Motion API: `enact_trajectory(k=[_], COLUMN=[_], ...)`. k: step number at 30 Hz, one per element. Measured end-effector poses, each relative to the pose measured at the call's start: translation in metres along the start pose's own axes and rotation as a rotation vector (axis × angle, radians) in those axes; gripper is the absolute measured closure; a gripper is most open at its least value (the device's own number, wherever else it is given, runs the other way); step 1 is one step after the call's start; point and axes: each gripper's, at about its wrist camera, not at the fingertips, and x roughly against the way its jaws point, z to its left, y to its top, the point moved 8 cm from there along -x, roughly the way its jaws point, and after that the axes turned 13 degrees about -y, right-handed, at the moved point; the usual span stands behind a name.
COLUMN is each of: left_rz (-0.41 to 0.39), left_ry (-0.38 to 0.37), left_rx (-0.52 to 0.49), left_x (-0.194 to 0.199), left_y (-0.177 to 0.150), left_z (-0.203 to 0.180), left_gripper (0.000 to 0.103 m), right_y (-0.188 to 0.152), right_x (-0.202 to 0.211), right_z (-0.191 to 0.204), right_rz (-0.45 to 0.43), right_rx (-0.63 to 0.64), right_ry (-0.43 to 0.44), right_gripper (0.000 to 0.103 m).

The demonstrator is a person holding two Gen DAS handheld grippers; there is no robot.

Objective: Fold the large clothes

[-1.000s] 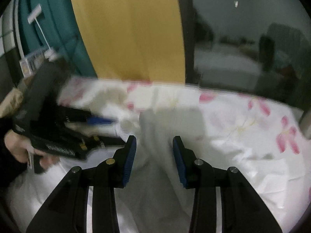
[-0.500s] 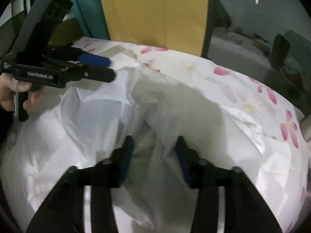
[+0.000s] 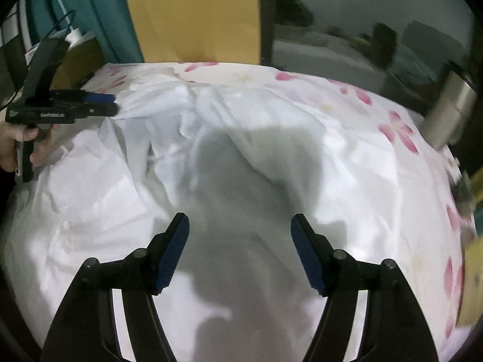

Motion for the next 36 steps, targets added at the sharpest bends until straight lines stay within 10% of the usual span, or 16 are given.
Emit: enact_trajectory(k=[36], left_rz=[-0.144], left_ry=[0.105], left_rx=[0.151], left_x=[0.168], left_y=[-0.147], left_z=[0.012], left_gripper=[0.044], right_y=[-0.159], right_x=[0.112], right_z=[-0.085], right_rz=[0.042], right_rx=[-0.375], right_ry=[-0.297], right_gripper=[0.032])
